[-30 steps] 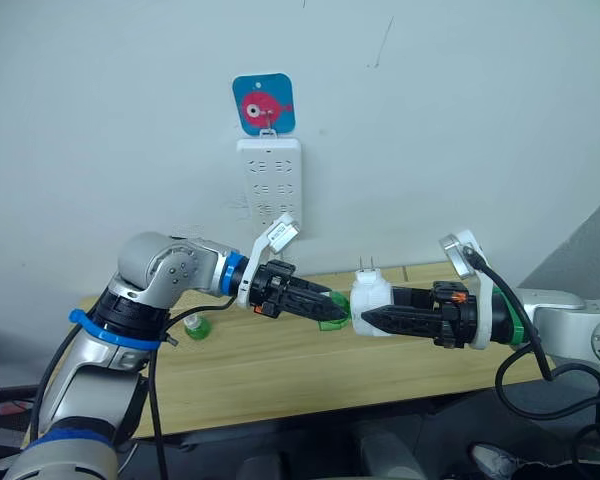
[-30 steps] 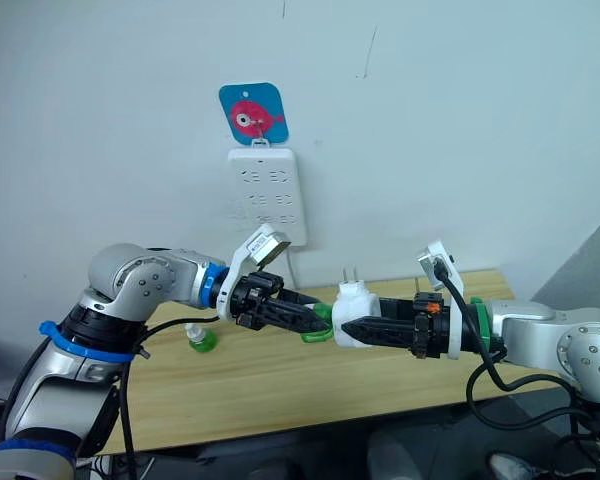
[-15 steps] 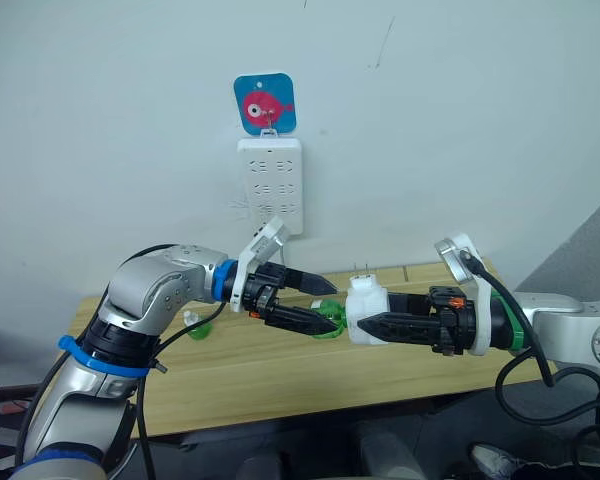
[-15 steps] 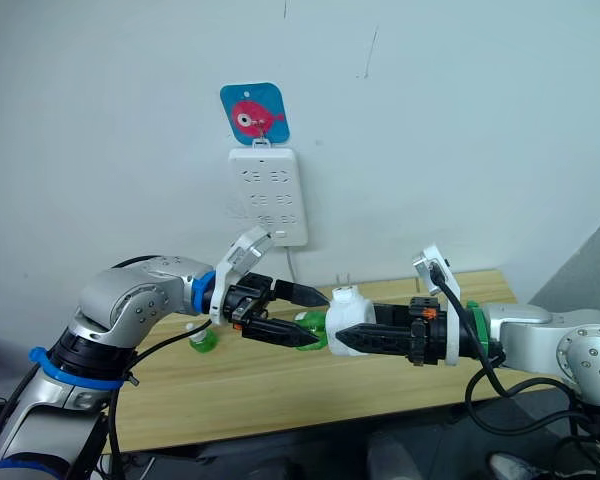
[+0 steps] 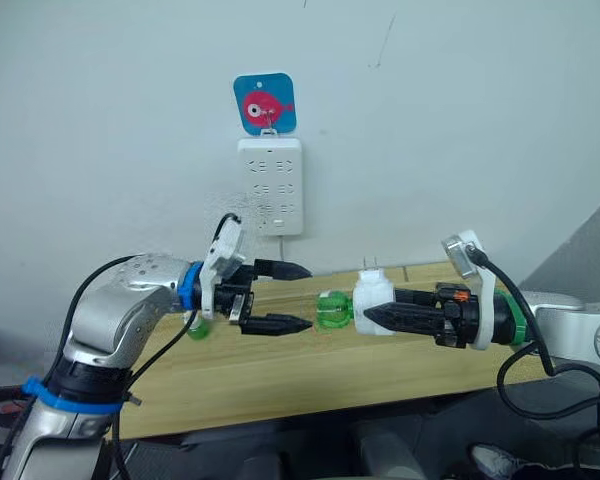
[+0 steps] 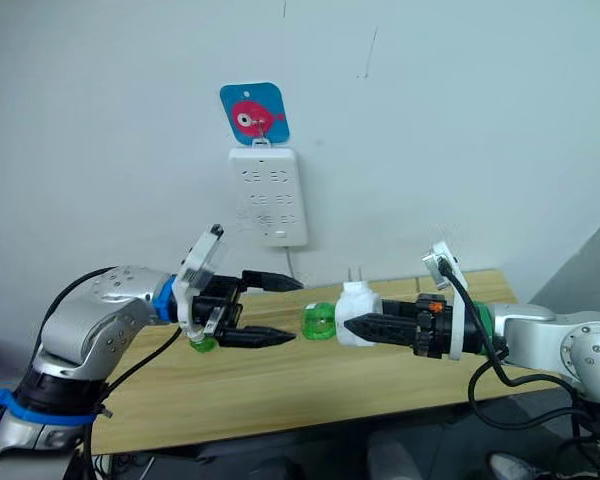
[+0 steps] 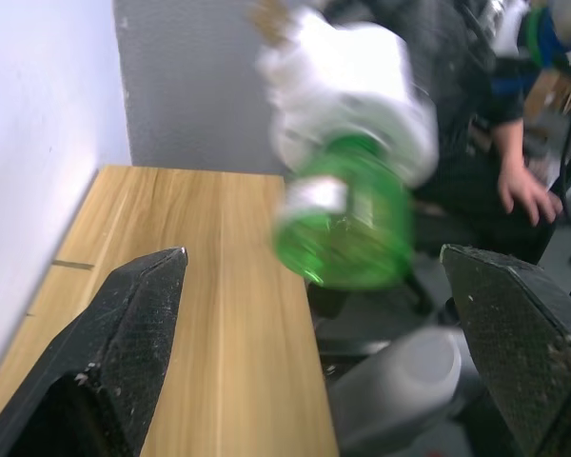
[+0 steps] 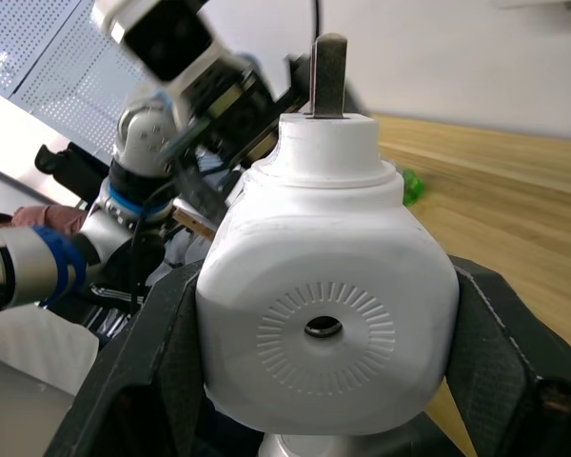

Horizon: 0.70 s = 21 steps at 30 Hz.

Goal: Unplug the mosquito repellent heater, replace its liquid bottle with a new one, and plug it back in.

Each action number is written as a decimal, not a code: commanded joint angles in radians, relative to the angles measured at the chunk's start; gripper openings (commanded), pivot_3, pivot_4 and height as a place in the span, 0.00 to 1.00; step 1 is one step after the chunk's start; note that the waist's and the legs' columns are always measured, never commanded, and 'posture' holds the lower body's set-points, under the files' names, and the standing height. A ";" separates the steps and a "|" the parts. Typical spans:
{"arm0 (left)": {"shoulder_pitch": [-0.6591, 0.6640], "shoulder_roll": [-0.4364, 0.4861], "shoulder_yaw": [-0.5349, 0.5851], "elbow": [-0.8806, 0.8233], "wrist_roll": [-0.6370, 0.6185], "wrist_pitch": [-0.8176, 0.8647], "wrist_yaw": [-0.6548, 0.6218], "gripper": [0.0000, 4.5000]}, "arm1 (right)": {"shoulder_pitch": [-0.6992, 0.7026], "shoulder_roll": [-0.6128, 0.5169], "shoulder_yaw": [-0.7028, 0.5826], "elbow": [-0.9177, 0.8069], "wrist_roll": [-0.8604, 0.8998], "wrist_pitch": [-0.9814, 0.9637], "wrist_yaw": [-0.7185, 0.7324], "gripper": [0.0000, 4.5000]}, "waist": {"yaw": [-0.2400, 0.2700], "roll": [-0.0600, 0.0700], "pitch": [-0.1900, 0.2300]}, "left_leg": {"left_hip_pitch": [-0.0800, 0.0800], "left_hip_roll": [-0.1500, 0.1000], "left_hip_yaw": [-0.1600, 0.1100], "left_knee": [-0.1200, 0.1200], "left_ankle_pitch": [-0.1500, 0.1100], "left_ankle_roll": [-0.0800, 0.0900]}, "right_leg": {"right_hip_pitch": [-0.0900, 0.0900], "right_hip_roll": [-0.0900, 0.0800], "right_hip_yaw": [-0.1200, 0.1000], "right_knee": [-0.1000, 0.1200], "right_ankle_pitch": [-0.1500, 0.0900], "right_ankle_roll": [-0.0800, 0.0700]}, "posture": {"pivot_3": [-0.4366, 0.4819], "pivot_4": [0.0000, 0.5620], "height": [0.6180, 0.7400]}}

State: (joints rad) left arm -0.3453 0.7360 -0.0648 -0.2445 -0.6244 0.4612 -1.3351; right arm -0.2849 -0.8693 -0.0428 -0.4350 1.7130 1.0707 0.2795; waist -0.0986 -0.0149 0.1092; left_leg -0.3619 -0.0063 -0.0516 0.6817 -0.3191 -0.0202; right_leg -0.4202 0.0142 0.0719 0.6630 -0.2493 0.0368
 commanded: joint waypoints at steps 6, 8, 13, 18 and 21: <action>0.059 -0.109 0.032 0.082 0.171 -0.443 0.019 1.00 | -0.014 0.013 -0.025 -0.002 0.060 -0.025 -0.021 0.66 | 0.016 0.000 0.000 | 0.001 -0.001 0.002 0.000 0.000 0.000 | 0.001 0.000 0.000 0.000 0.000 0.000 | 0.35 0.17 1.00; 0.048 -0.165 0.022 0.107 0.203 -0.536 0.037 1.00 | -0.019 0.020 -0.020 -0.002 0.067 -0.025 -0.030 0.66 | 0.021 0.000 0.000 | -0.001 -0.001 0.001 0.002 0.000 0.000 | 0.001 0.000 0.000 -0.001 0.000 0.000 | 0.35 0.17 1.00; 0.049 -0.261 -0.011 0.135 0.246 -0.710 0.053 1.00 | -0.026 0.033 -0.008 -0.010 0.078 -0.024 -0.049 0.66 | 0.018 0.000 0.000 | -0.001 -0.001 0.001 0.001 0.000 0.000 | 0.001 -0.001 0.001 -0.001 0.003 -0.004 | 0.34 0.16 1.00; 0.057 -0.280 -0.035 0.148 0.249 -0.783 0.053 1.00 | -0.027 0.031 -0.007 -0.012 0.083 -0.023 -0.056 0.66 | 0.013 0.000 0.000 | -0.001 0.001 0.001 0.000 0.000 0.000 | 0.001 -0.001 0.000 0.000 0.003 -0.004 | 0.34 0.17 1.00; 0.046 -0.285 -0.043 0.164 0.259 -0.793 0.073 1.00 | -0.025 0.029 -0.008 -0.013 0.085 -0.022 -0.058 0.66 | 0.013 0.000 0.000 | 0.000 0.001 0.001 0.001 0.000 0.000 | 0.001 0.001 0.000 0.001 0.002 -0.003 | 0.34 0.17 1.00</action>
State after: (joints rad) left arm -0.2860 0.4549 -0.1114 -0.0733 -0.3709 -0.3137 -1.2782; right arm -0.2927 -0.8400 -0.0346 -0.4254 1.7621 1.0640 0.2162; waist -0.0857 -0.0151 0.1089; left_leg -0.3624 -0.0058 -0.0504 0.6823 -0.3191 -0.0201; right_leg -0.4189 0.0154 0.0720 0.6635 -0.2474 0.0344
